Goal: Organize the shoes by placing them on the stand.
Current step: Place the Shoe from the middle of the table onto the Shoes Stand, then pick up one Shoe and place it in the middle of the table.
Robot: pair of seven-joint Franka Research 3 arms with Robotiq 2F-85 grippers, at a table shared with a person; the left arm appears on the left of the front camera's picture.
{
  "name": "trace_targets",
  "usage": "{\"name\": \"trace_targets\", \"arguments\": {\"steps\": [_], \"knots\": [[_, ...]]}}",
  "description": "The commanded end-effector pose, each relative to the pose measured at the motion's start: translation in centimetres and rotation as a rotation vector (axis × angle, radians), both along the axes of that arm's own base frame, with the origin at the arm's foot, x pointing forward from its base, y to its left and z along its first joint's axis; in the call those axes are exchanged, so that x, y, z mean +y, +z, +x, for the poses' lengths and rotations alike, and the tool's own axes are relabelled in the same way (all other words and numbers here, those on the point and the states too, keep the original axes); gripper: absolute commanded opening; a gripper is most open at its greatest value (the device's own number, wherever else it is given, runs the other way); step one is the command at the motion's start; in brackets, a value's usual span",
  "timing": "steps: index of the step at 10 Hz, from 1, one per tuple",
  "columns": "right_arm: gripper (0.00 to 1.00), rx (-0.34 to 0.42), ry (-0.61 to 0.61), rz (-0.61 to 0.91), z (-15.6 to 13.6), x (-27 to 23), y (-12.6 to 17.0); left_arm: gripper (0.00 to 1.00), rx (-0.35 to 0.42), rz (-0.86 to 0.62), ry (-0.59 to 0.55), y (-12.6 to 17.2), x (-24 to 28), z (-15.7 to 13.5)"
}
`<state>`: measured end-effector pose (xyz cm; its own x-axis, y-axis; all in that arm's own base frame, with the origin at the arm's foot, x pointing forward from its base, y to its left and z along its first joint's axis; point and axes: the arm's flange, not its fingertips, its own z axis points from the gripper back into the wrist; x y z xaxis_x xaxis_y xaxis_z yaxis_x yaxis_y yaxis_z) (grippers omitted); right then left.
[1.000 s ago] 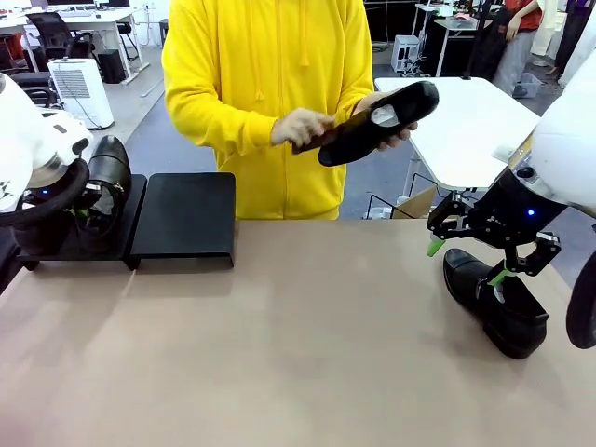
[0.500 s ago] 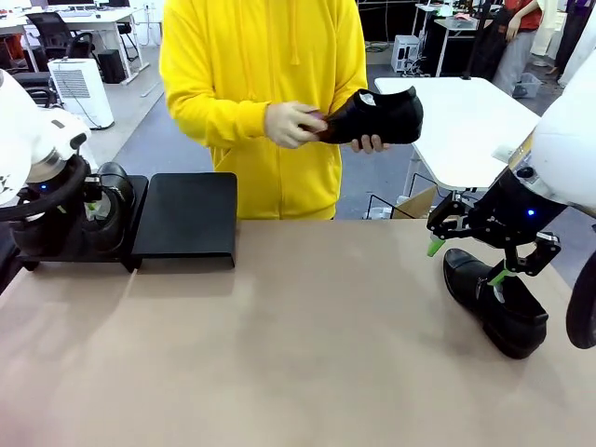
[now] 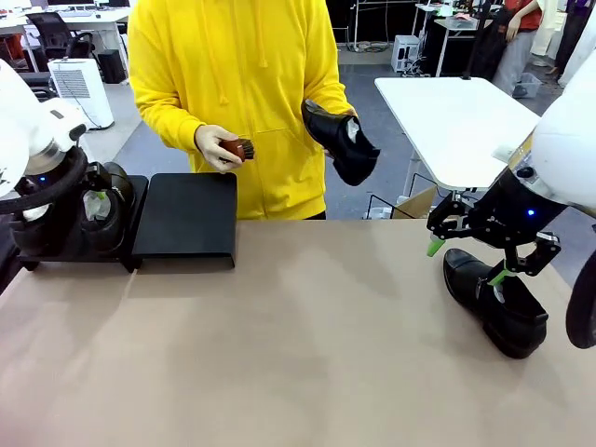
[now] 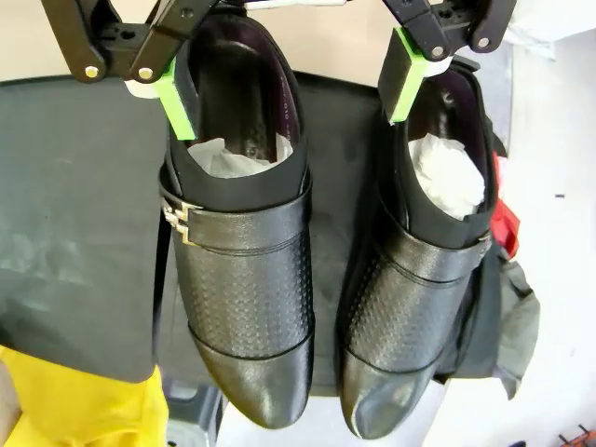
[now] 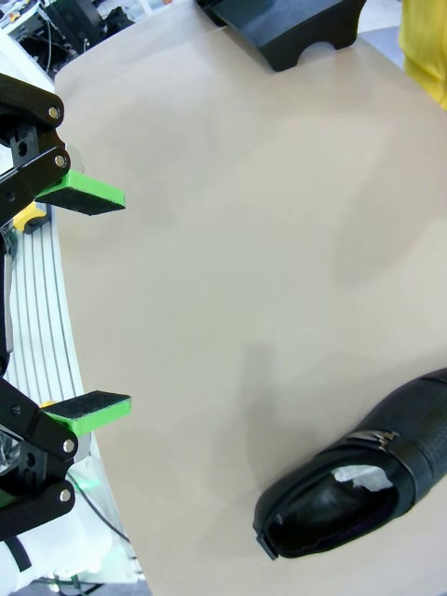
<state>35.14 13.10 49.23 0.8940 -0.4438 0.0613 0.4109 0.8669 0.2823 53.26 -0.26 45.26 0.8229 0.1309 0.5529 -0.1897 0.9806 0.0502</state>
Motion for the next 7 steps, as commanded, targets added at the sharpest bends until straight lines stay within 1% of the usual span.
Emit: {"name": "trace_targets", "arguments": {"steps": [1, 7], "knots": [[1.0, -0.005, 0.021, 0.008, 0.31, -0.09, 0.27, 1.0, 0.004, -0.004, 0.008, -0.68, 0.57, 0.39], [1.0, -0.005, 0.021, 0.008, 0.31, -0.09, 0.27, 1.0, 0.004, -0.004, 0.008, -0.68, 0.57, 0.39]]}}
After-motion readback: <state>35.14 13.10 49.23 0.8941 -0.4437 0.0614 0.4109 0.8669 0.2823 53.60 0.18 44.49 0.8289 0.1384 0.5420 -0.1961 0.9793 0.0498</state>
